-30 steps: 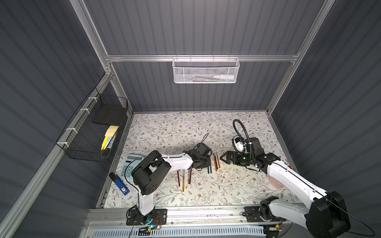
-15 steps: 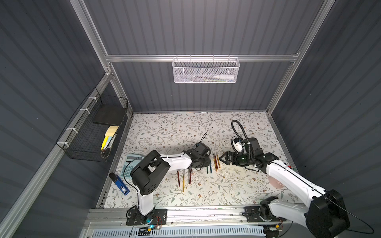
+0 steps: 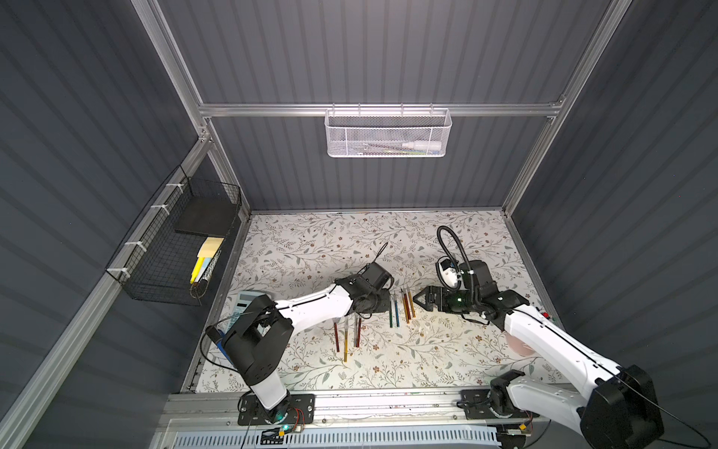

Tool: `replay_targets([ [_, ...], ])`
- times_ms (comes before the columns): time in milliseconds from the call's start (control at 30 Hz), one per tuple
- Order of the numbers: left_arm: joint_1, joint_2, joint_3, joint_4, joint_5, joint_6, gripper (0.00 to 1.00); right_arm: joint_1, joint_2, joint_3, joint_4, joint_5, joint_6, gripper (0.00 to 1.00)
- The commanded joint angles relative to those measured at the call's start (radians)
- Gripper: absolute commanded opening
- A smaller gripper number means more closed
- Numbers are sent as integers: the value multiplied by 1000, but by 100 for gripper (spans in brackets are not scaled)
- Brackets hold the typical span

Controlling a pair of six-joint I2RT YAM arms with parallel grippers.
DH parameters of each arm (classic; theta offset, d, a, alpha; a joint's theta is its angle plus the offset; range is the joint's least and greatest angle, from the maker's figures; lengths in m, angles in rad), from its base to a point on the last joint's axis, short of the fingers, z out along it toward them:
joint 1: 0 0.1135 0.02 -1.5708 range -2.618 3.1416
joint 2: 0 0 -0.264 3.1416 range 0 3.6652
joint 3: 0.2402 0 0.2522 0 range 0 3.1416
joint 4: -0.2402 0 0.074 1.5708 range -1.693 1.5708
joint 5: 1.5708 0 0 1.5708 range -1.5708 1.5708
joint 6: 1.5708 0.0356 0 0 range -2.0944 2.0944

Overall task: Remove protective caps from carving knives
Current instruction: Place the carving knife at the center of the board, then pick up the carving knife from the center of the board.

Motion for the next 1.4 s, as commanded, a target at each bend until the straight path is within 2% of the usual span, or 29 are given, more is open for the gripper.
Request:
replay_targets([
  [0,5,-48,5,-173,-57,46,23,10,-18,-12,1,-1,-2,99],
  [333,3,-76,23,-330,-80,91,22,12,-26,-30,2,10,7,99],
  [800,3,1,9,-279,-63,99,25,13,-54,-47,-5,21,11,99],
  [1367,2,74,1,-273,-110,114,25,14,-50,-65,9,22,14,99],
])
